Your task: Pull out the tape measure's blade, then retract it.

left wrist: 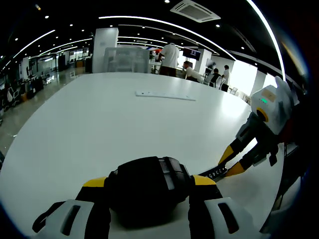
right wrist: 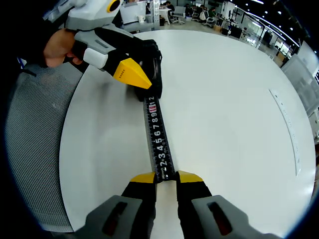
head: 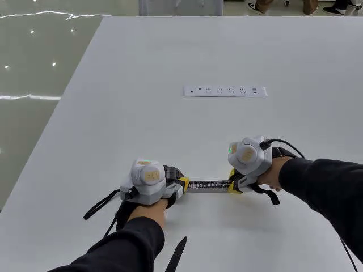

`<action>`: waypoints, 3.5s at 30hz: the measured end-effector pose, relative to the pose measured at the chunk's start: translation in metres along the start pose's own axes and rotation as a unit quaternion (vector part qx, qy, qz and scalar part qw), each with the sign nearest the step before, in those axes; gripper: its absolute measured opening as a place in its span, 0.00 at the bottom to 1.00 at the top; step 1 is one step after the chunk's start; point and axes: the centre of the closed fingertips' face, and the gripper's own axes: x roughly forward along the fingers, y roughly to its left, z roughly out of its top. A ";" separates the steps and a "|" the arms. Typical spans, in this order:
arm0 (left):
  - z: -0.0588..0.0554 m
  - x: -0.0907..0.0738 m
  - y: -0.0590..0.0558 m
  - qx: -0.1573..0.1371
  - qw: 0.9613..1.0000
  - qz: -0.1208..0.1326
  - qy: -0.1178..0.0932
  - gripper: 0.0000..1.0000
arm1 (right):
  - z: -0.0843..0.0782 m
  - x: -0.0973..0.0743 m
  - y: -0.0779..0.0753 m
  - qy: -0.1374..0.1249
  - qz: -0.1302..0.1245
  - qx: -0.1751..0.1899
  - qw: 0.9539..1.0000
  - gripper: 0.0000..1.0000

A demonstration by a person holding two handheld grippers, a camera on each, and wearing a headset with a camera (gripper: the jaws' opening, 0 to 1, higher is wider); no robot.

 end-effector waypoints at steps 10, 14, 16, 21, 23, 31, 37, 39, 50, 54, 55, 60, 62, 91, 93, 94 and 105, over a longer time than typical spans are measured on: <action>0.000 -0.001 0.000 -0.001 1.000 0.001 -0.001 0.59 | 0.012 0.004 0.003 -0.017 -0.004 0.002 1.000 0.11; 0.001 -0.001 0.000 -0.003 1.000 0.002 -0.001 0.59 | 0.016 0.006 0.004 -0.019 -0.005 -0.001 1.000 0.11; 0.001 -0.001 0.000 -0.004 1.000 0.002 -0.003 0.59 | 0.017 0.006 0.003 -0.022 -0.004 0.001 1.000 0.11; 0.001 -0.001 0.000 -0.005 1.000 0.001 -0.003 0.59 | 0.021 0.008 0.005 -0.023 -0.001 0.007 1.000 0.11; 0.001 -0.002 0.000 -0.007 1.000 0.000 -0.004 0.59 | 0.022 0.008 0.005 -0.024 0.001 0.011 1.000 0.11; 0.001 -0.002 0.001 -0.011 1.000 -0.004 -0.005 0.59 | 0.030 0.012 0.007 -0.031 0.002 0.014 0.999 0.11; 0.001 -0.002 0.001 -0.011 1.000 -0.005 -0.004 0.59 | 0.038 0.015 0.010 -0.036 0.004 0.018 0.999 0.11; 0.001 -0.002 0.001 -0.011 1.000 -0.005 -0.005 0.59 | 0.042 0.017 0.011 -0.040 0.004 0.018 0.999 0.11; 0.001 -0.001 0.001 -0.012 1.000 -0.007 -0.005 0.59 | 0.053 0.022 0.013 -0.047 0.003 0.018 0.999 0.11; 0.001 -0.001 0.001 -0.012 1.000 -0.007 -0.005 0.59 | 0.055 0.023 0.014 -0.051 0.002 0.022 0.998 0.11; 0.001 -0.001 0.001 -0.012 1.000 -0.007 -0.005 0.59 | 0.056 0.024 0.014 -0.052 0.002 0.023 0.998 0.11; 0.001 -0.001 0.001 -0.012 1.000 -0.007 -0.005 0.59 | 0.060 0.026 0.015 -0.057 0.000 0.025 0.998 0.11; 0.001 -0.001 0.001 -0.013 1.000 -0.007 -0.005 0.59 | 0.061 0.027 0.015 -0.058 0.000 0.027 0.998 0.11; 0.001 -0.002 0.001 -0.018 1.000 -0.014 0.002 0.59 | 0.091 0.040 0.019 -0.073 0.002 0.020 0.997 0.11; 0.001 -0.002 0.001 -0.019 1.000 -0.014 0.002 0.59 | 0.094 0.041 0.020 -0.075 0.002 0.016 0.997 0.11; 0.001 -0.002 0.001 -0.020 1.000 -0.014 0.002 0.59 | 0.095 0.041 0.020 -0.075 0.003 0.016 0.997 0.11; 0.001 -0.002 0.002 -0.020 1.000 -0.015 0.001 0.59 | 0.097 0.043 0.020 -0.077 0.003 0.008 0.997 0.12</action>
